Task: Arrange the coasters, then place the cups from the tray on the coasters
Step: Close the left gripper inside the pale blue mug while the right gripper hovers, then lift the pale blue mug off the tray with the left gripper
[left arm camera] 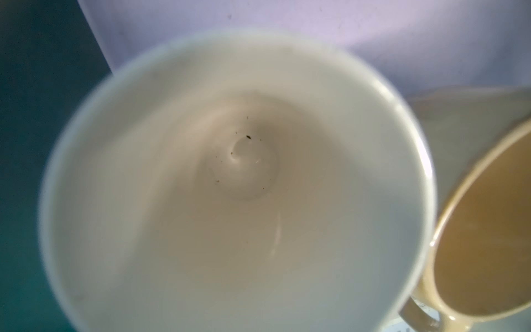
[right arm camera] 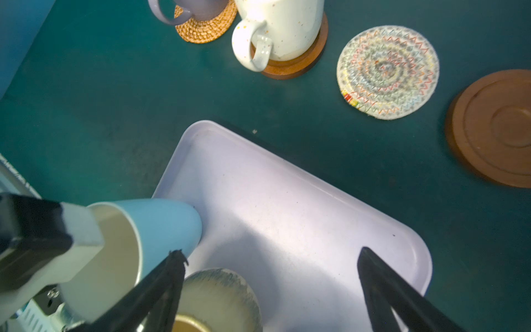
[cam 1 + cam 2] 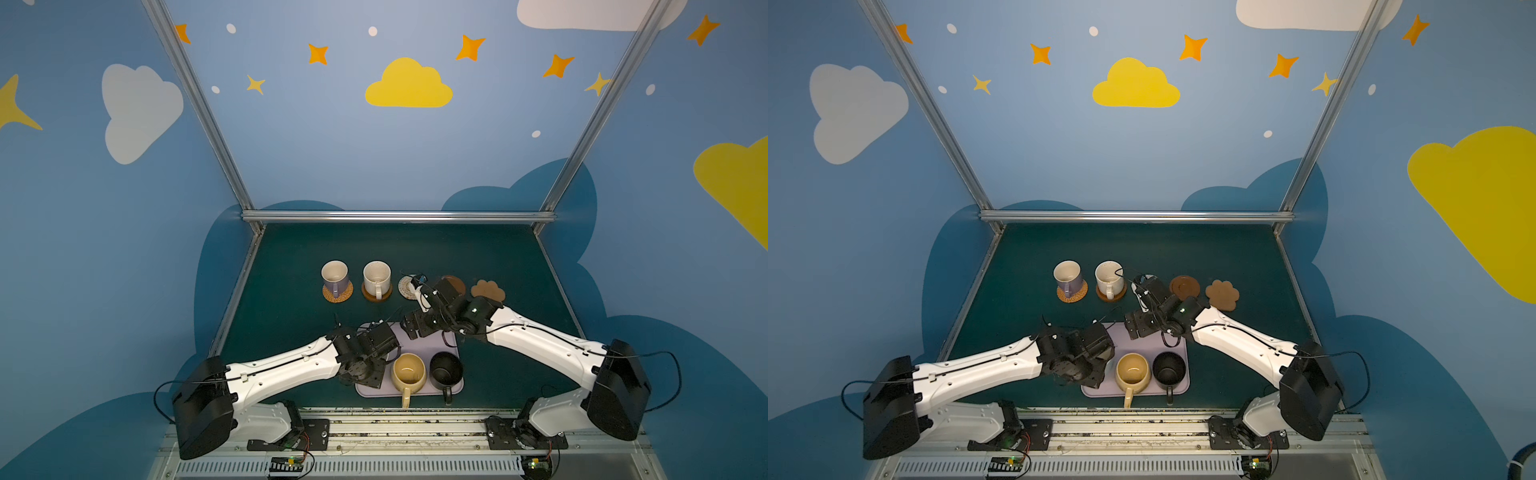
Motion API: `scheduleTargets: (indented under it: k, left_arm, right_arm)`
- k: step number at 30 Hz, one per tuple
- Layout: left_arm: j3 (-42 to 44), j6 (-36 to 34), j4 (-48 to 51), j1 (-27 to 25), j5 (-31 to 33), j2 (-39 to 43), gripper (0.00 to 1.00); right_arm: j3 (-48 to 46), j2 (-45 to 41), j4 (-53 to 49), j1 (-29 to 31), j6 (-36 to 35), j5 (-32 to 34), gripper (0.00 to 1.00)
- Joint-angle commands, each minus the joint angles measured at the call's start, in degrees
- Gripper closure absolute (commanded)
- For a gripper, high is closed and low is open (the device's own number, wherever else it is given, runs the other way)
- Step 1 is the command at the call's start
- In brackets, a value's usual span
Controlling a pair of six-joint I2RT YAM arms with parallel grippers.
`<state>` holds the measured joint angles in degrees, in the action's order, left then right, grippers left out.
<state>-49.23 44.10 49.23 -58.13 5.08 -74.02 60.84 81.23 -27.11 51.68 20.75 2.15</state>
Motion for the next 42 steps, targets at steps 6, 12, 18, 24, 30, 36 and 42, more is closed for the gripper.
scheduleTargets:
  k: [6,12,18,24,30,36,42]
  left_arm:
    - [2.38,0.98,-2.55,0.3,0.54,0.08,0.6]
    - [2.01,0.56,-2.76,0.25,2.54,0.15,0.66]
    - [1.99,0.64,-2.65,0.21,4.23,0.9,0.75]
    - [2.16,0.79,-3.0,0.21,4.76,0.55,0.79]
    - [2.83,1.17,-4.41,0.21,4.93,1.07,0.89]
    - [2.05,0.99,-2.98,0.21,5.85,0.36,0.95]
    - [0.31,0.9,-1.28,0.21,7.36,1.01,0.97]
  right_arm:
    - [-4.91,-7.56,1.98,-0.18,-0.02,-8.49,0.06]
    - [-8.28,-10.22,4.09,-0.18,0.6,-10.45,0.06]
    - [-8.34,-9.36,5.17,-0.09,1.6,-13.86,0.06]
    - [-11.12,-10.53,9.75,0.22,1.82,-18.6,0.06]
    - [-12.94,-11.47,11.8,0.3,1.65,-18.86,0.06]
    - [-12.93,-10.86,12.14,0.45,2.48,-18.41,0.06]
    - [-12.97,-11.57,12.79,0.54,2.61,-18.37,0.06]
